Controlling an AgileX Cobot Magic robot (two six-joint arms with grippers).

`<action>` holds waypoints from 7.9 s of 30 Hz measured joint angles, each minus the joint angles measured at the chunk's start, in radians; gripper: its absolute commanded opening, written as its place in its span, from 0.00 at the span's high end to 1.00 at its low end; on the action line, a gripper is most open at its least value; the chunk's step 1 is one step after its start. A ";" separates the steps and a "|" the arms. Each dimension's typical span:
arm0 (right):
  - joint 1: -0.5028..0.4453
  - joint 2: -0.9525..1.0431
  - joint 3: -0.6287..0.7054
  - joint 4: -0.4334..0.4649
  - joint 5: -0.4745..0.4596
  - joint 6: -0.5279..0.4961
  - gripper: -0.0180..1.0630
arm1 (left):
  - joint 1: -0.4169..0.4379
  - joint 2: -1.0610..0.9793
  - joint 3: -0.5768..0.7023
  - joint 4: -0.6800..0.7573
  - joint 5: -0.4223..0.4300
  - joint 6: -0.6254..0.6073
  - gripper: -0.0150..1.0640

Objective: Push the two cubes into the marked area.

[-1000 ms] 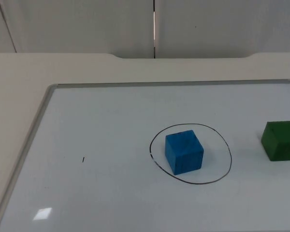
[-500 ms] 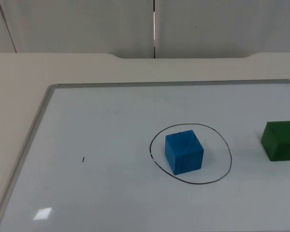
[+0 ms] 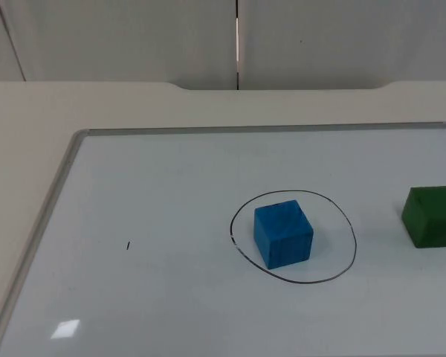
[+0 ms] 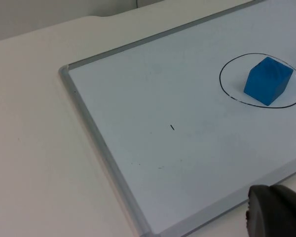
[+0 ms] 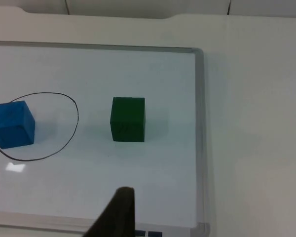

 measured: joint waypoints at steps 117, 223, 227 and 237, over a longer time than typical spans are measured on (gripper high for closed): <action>0.145 1.883 -0.383 0.167 -0.799 0.056 0.98 | 0.000 0.000 0.000 0.004 0.000 -0.002 0.99; 0.351 1.923 -0.383 0.312 -1.040 0.092 0.98 | 0.000 0.000 0.000 0.007 0.000 -0.002 0.99; 0.351 1.923 -0.383 0.312 -1.040 0.092 0.98 | 0.000 0.000 0.000 0.007 0.000 -0.002 0.99; 0.351 1.923 -0.383 0.314 -1.020 0.105 0.98 | 0.000 0.000 0.000 0.007 0.000 -0.002 0.99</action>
